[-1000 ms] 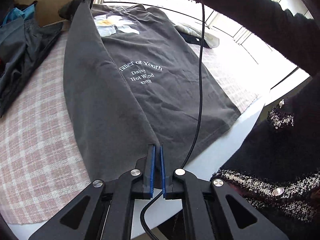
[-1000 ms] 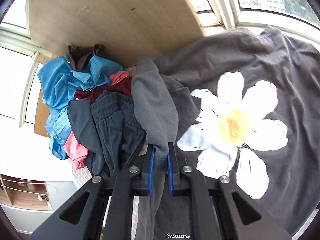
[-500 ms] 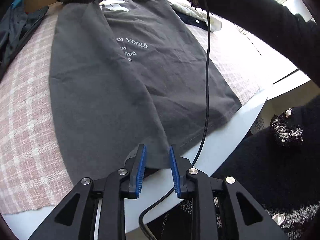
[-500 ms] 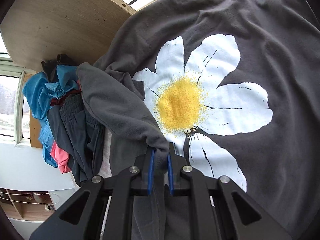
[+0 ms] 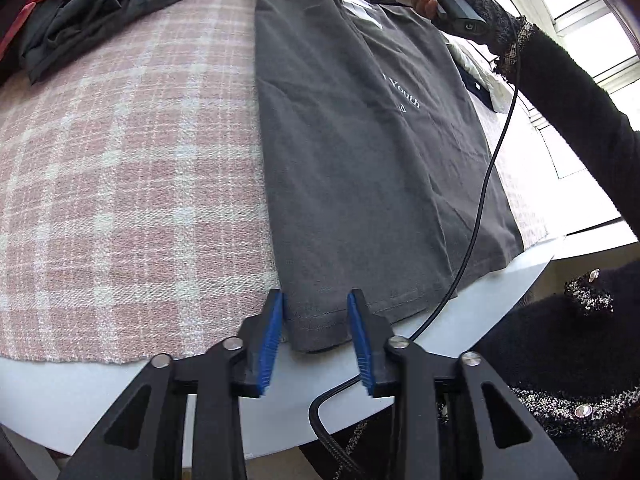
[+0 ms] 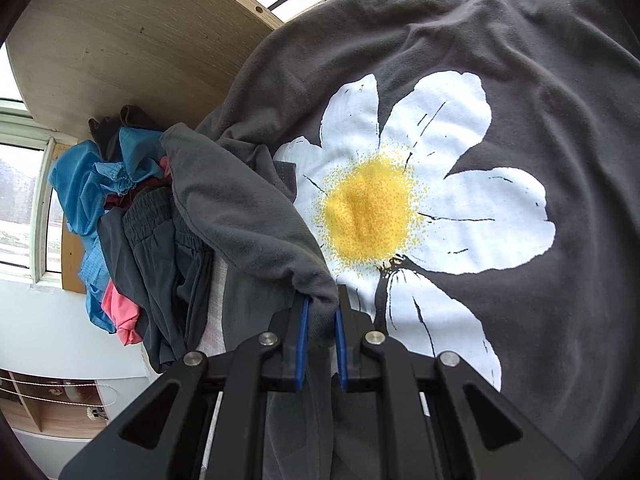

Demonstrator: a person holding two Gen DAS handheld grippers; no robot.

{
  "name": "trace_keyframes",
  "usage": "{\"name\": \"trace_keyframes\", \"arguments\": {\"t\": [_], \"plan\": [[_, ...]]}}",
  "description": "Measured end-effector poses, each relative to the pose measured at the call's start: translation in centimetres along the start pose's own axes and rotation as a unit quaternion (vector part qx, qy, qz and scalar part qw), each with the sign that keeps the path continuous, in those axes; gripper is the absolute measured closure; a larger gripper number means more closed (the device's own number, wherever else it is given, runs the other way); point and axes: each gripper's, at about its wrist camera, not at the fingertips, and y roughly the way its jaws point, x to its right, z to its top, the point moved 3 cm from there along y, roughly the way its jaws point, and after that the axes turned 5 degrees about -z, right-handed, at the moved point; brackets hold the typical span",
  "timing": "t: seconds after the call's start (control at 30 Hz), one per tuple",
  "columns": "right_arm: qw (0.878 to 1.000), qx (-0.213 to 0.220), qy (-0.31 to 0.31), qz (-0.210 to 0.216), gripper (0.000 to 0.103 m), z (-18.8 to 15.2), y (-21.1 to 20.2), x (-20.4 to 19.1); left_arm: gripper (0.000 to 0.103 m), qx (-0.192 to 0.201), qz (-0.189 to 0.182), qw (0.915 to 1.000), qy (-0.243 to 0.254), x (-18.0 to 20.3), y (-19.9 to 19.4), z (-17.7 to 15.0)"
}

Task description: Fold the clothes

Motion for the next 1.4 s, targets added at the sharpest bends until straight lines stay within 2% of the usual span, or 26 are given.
{"name": "trace_keyframes", "arguments": {"t": [0.03, 0.17, 0.23, 0.3, 0.33, 0.43, 0.5, 0.6, 0.67, 0.77, 0.8, 0.9, 0.97, 1.03, 1.07, 1.1, 1.27, 1.4], "plan": [[1.000, 0.002, -0.005, -0.011, 0.089, 0.0, 0.1, 0.1, 0.095, -0.005, 0.003, 0.9999, 0.009, 0.2, 0.3, 0.0], [0.999, 0.011, -0.048, -0.017, 0.089, -0.5, 0.0, -1.3, 0.092, -0.021, 0.011, 0.9994, 0.023, 0.3, -0.2, 0.0], [0.997, 0.012, -0.069, -0.021, 0.089, -0.7, -0.2, -2.1, 0.091, -0.012, 0.021, 0.9993, 0.029, -0.1, -1.9, 1.3], [0.994, 0.012, -0.095, -0.050, 0.089, -0.6, -0.3, -2.9, 0.082, -0.003, 0.031, 0.9989, 0.035, -0.4, -3.7, 2.5], [0.991, 0.013, -0.109, -0.071, 0.088, -0.4, -0.6, -3.2, 0.078, 0.004, 0.041, 0.9982, 0.045, -0.5, -4.4, 4.0], [0.981, 0.036, -0.155, -0.112, 0.083, -0.2, -3.1, -4.7, 0.078, 0.021, 0.065, 0.9946, 0.079, -0.7, -5.8, 8.7], [0.966, 0.070, -0.207, -0.136, 0.076, 0.4, -5.0, -7.6, 0.078, 0.027, 0.065, 0.9921, 0.104, -0.5, -5.5, 11.8], [0.938, 0.102, -0.291, -0.156, 0.055, 1.4, -6.2, -12.2, 0.078, 0.032, 0.035, 0.9910, 0.125, -0.2, -4.0, 15.4], [0.918, 0.105, -0.345, -0.165, 0.055, 2.0, -5.2, -15.6, 0.078, 0.031, 0.012, 0.9904, 0.134, 0.1, -2.3, 17.2], [0.875, 0.091, -0.411, -0.241, 0.055, 3.0, -0.6, -19.3, 0.078, 0.012, -0.018, 0.9890, 0.146, 0.8, 0.5, 17.7], [0.868, 0.079, -0.418, -0.254, 0.055, 3.4, 1.0, -19.9, 0.078, 0.007, -0.027, 0.9885, 0.149, 1.1, 1.3, 17.7], [0.861, 0.045, -0.423, -0.279, 0.055, 4.8, 4.5, -20.8, 0.078, 0.001, -0.058, 0.9876, 0.146, 1.5, 2.4, 17.3], [0.854, 0.034, -0.426, -0.297, 0.055, 5.5, 6.0, -21.1, 0.078, -0.003, -0.063, 0.9870, 0.148, 1.5, 2.9, 17.0], [0.853, 0.014, -0.420, -0.308, 0.059, 6.1, 6.8, -20.6, 0.078, -0.007, -0.064, 0.9865, 0.151, 1.2, 3.3, 16.7], [0.859, 0.006, -0.413, -0.304, 0.069, 6.4, 6.8, -20.1, 0.078, -0.008, -0.065, 0.9864, 0.151, 1.0, 3.5, 16.5], [0.866, -0.001, -0.403, -0.295, 0.099, 6.6, 6.6, -19.7, 0.076, -0.009, -0.066, 0.9862, 0.151, 0.8, 3.7, 16.4], [0.918, 0.035, -0.335, -0.210, 0.097, 7.8, 1.2, -16.5, 0.075, -0.005, -0.080, 0.9850, 0.152, 0.5, 3.6, 16.3], [0.947, 0.070, -0.268, -0.164, 0.097, 9.4, -2.9, -12.2, 0.075, -0.007, -0.083, 0.9846, 0.154, 0.5, 3.7, 16.4]]}}
